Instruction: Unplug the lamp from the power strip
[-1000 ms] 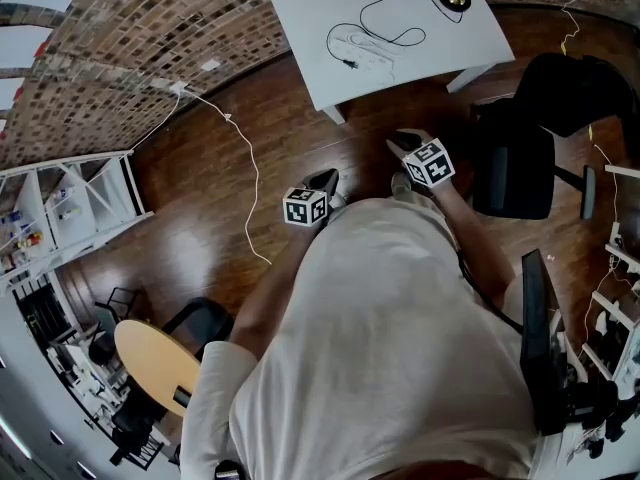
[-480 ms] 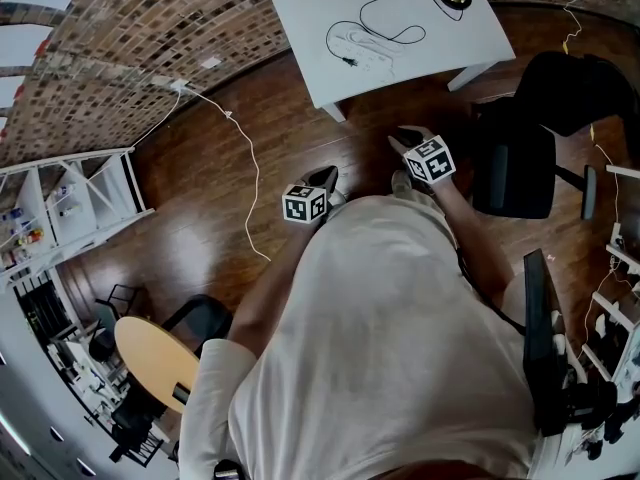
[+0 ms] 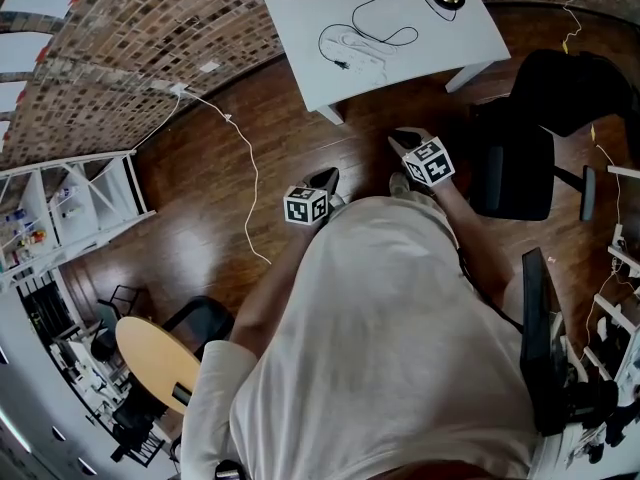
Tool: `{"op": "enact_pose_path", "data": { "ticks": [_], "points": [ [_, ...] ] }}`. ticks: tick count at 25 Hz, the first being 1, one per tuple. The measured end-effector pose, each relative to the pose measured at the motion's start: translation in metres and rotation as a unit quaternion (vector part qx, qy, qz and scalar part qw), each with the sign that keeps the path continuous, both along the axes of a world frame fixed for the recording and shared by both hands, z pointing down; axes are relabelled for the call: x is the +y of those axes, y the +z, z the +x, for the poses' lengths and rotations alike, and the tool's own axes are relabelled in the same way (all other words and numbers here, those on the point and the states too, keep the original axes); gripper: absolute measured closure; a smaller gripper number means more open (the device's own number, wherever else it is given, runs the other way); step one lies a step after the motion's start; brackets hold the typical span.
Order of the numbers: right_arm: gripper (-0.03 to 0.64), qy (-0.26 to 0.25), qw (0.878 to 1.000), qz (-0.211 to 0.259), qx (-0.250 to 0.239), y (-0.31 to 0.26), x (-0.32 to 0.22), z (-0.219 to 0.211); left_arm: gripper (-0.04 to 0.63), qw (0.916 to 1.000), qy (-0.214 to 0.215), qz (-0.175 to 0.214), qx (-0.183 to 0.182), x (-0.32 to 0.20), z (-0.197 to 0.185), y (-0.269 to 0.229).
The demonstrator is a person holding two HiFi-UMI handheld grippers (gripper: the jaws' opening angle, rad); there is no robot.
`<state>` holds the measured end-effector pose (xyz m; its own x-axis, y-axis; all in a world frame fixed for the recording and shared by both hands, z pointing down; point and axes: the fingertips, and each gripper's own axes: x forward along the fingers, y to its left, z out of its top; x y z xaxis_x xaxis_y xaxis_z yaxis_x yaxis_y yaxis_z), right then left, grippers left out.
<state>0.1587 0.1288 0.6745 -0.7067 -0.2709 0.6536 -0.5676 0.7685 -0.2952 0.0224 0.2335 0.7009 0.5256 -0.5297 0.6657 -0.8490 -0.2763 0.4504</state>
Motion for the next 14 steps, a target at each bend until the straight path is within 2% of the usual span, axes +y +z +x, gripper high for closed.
{"op": "enact_pose_path", "data": {
  "ticks": [7,14],
  "points": [
    [0.569,-0.012,1.000,-0.014,0.011,0.009,-0.002,0.036,0.592,0.9996,-0.026,-0.005,0.002,-0.002,0.029,0.005],
    [0.570,-0.016,1.000,-0.017,0.010,0.013,-0.014,0.078,0.592,0.9934,-0.115,0.004,0.001,-0.028,0.029,0.006]
  ]
}}
